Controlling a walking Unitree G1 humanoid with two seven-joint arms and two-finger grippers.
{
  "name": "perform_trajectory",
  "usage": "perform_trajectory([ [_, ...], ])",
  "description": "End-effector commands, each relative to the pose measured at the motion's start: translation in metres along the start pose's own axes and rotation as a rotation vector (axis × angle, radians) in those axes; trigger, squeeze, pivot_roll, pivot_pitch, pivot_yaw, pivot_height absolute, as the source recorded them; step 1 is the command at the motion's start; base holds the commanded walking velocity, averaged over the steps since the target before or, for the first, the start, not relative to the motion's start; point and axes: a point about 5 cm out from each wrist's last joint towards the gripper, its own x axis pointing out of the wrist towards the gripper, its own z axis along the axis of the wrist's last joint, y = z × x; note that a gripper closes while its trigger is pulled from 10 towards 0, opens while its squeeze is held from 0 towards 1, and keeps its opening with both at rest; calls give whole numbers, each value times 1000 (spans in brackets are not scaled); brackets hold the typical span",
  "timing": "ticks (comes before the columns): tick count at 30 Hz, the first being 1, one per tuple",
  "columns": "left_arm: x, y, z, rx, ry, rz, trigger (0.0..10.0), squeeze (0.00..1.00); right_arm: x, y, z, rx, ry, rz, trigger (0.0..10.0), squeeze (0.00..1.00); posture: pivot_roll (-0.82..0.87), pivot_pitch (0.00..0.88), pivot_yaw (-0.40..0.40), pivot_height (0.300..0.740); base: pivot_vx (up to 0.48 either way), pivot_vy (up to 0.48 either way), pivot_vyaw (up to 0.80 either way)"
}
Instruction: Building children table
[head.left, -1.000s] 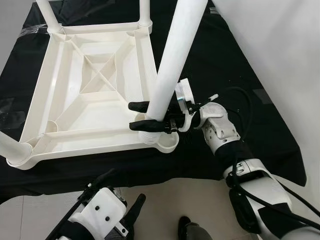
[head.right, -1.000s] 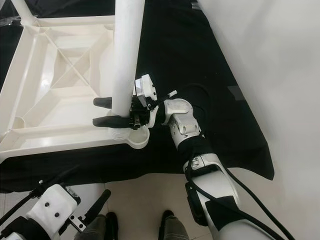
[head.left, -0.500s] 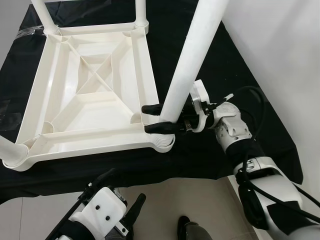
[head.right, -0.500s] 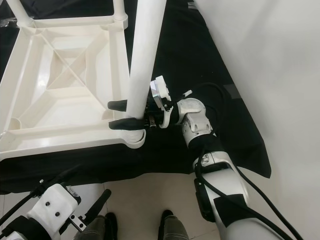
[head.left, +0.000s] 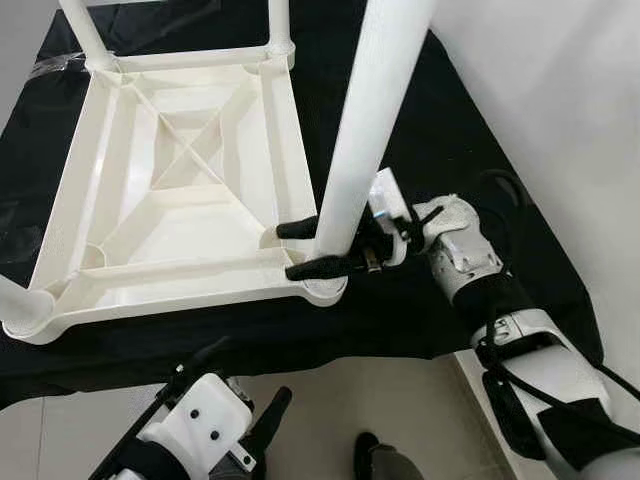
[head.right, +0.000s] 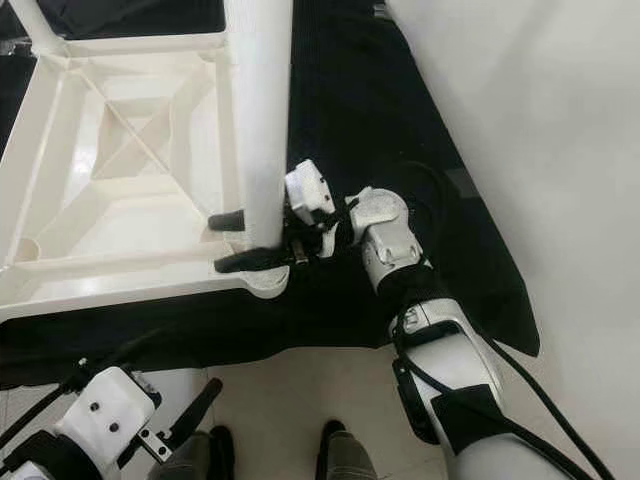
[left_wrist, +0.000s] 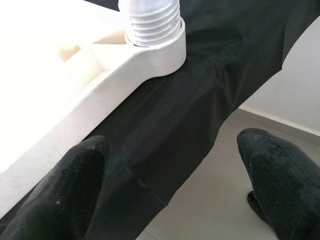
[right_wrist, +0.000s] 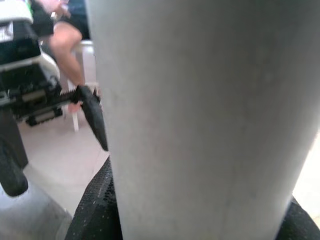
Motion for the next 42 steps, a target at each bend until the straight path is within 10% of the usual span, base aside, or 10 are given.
perform_trajectory([
  [1,0,-2,-5,-17,25,-12,10000,0,11,15,-27,111,70,77,10000,0,189,316,-8,740,0,0,0],
  [13,-1,-2,-5,-18,24,-10,10000,0,15,7,-25,145,80,85,10000,0,190,317,-10,740,0,0,0],
  [22,0,-2,-5,-19,23,-8,10000,0,11,-6,-18,189,-86,-72,10000,0,186,318,-15,740,0,0,0],
  [33,2,-1,-7,-19,24,-13,10000,0,12,1,-37,155,-37,-265,10000,0,168,311,-10,740,0,0,0],
  [40,3,-2,-9,-22,25,-11,10000,0,8,2,-63,274,182,-754,10000,0,134,301,-30,740,0,0,0],
  [42,4,-3,-10,-25,24,-11,10000,0,17,31,-70,400,270,-1194,10000,0,122,297,-32,740,0,0,0],
])
